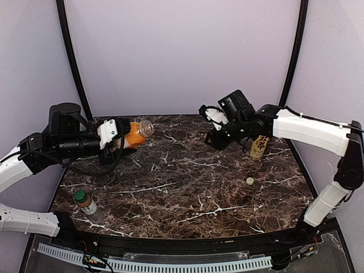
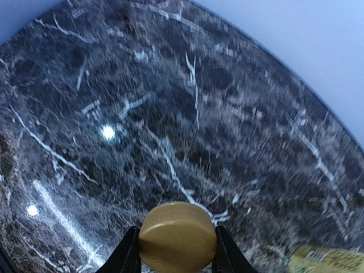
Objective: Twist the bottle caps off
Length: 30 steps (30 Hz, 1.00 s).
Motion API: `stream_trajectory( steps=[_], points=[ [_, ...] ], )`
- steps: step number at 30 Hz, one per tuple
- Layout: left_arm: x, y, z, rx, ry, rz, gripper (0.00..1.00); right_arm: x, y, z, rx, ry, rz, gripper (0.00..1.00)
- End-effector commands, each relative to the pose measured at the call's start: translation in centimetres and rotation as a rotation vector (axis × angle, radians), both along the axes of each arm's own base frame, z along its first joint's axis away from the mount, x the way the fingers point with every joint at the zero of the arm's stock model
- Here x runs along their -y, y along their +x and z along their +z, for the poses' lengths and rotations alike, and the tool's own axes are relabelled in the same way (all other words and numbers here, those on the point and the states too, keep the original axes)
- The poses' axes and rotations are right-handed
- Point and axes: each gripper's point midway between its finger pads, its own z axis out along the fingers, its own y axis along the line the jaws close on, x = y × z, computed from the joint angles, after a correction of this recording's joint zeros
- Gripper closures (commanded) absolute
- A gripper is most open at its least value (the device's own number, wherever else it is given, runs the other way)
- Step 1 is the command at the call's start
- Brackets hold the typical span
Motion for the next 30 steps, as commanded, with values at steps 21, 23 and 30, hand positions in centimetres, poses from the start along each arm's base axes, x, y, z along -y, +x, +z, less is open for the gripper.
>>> stream_trajectory(
  steps=[21, 23, 30],
  points=[
    [-1.6, 1.0, 2.2, -0.026, -0.138, 0.092, 0.83, 8.9, -4.8, -23.4, -0.623, -0.393, -0.315, 0.47],
    [-1.5, 1.0, 2.2, -0.026, -0.138, 0.088, 0.82, 8.8, -4.2, -22.7, -0.603, -0.392, -0.329, 0.36],
    [-1.2, 0.7, 2.2, -0.04, -0.146, 0.065, 0.82, 5.9, -1.3, -13.3, -0.414, -0.242, -0.285, 0.01]
  ],
)
